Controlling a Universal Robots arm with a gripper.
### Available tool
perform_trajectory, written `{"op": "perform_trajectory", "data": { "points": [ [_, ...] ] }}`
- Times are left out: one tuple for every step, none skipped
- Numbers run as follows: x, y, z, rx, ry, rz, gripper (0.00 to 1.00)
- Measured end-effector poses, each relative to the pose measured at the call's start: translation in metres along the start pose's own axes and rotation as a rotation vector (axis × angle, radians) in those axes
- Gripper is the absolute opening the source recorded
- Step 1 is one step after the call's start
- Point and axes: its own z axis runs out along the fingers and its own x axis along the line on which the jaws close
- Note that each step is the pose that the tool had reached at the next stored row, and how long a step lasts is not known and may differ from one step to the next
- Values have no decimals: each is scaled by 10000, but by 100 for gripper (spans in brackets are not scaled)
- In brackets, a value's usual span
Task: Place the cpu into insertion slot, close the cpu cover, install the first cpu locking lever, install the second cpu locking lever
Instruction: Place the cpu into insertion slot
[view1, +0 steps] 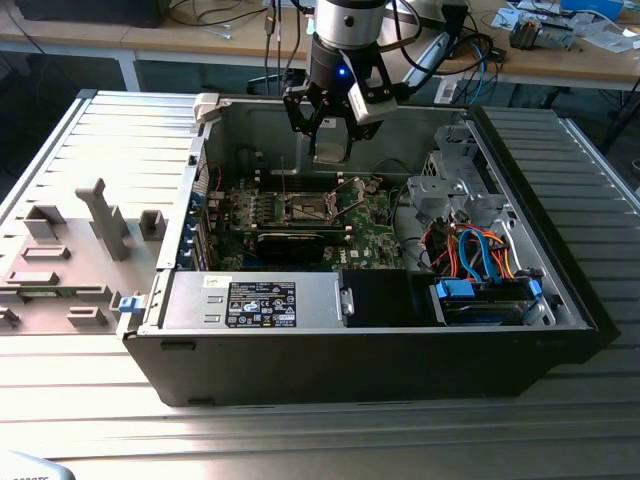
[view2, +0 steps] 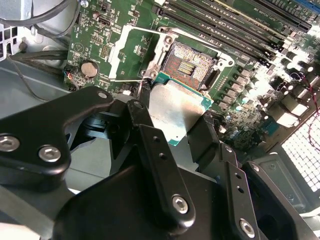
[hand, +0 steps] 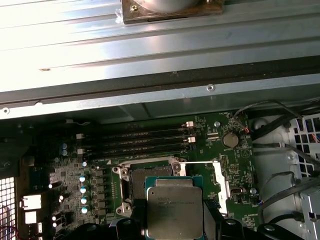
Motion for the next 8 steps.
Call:
{"op": "perform_trajectory", "data": {
  "points": [
    [0,0,0,0,-1,5,54],
    [0,0,1,-1,-2,11,54],
    [0,0,1,0,-2,21,54],
    [0,0,1,0,-3,26,54],
    [0,0,2,0,-3,31,54],
    [0,0,2,-1,-3,38,54],
    [0,0,3,-1,-4,48,54],
    [0,0,3,-1,-5,59,54]
  ]
}}
